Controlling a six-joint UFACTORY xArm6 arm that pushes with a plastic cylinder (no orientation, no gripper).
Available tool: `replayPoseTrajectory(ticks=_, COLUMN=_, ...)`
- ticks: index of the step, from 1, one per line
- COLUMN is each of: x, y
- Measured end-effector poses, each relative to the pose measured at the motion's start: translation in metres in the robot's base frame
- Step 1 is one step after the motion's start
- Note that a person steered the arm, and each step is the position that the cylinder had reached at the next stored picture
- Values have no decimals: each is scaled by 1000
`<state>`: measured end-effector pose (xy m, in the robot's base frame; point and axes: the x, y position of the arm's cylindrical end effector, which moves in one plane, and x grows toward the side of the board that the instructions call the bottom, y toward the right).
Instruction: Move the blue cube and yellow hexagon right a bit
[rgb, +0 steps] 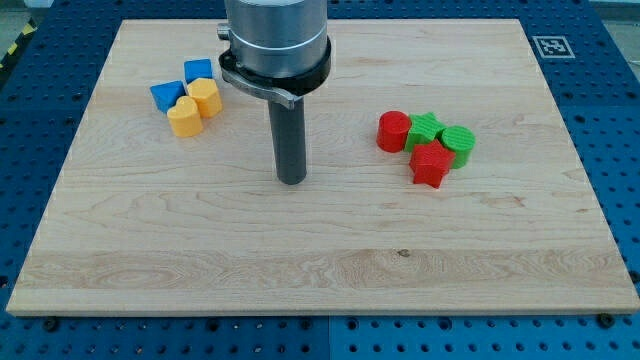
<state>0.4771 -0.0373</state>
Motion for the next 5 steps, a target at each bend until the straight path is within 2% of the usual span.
replayPoseTrajectory(ticks=2, x=0, y=-17)
replayPoseTrajectory(ticks=4, x=-2, y=-108)
replayPoseTrajectory(ticks=5, x=-2, y=-108)
